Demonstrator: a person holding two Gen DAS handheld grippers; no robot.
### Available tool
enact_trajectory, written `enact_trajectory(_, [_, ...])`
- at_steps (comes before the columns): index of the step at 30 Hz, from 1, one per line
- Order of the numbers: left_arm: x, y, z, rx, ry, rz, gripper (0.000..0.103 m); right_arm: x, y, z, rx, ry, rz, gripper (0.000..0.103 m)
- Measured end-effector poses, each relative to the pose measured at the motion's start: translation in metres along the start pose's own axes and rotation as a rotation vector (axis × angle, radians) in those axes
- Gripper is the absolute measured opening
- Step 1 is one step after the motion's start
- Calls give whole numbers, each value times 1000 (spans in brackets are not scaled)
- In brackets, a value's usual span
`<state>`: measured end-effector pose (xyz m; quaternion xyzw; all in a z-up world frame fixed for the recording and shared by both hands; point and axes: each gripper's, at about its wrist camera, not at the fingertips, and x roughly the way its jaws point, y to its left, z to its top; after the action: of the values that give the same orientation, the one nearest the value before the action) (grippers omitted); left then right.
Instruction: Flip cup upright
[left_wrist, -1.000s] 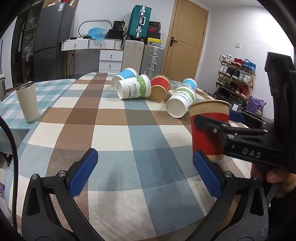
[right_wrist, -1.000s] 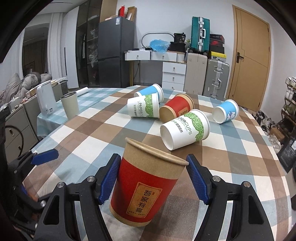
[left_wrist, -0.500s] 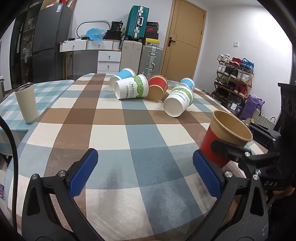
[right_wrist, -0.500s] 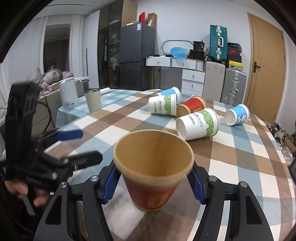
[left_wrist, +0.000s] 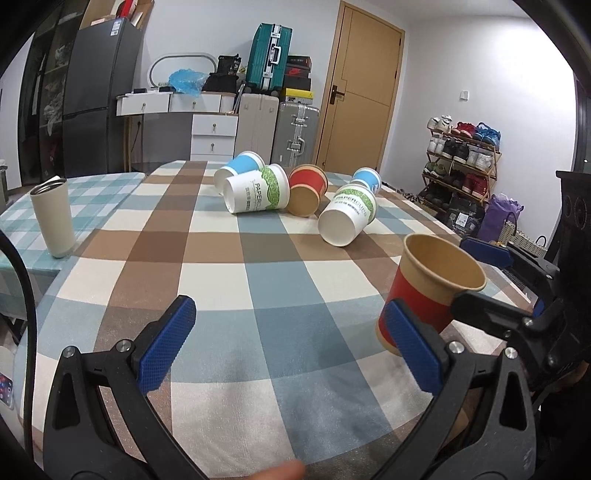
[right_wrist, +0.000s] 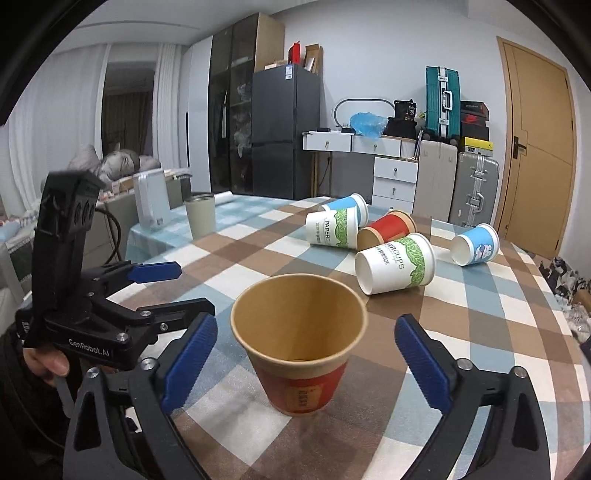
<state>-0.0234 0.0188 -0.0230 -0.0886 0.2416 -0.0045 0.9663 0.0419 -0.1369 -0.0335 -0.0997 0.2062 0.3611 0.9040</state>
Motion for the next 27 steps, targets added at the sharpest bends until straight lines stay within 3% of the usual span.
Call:
enact_trajectory(8, [-6, -5, 3, -6, -38, -16, 102, -25, -22, -6, 54, -80, 32, 103])
enact_trajectory(18, [-5, -22, 5, 57, -72, -28, 102, -28, -34, -14, 98, -80, 72, 103])
enact_trajectory(27, [-5, -24, 4, 55, -75, -28, 102, -33, -34, -17, 109, -103, 79, 103])
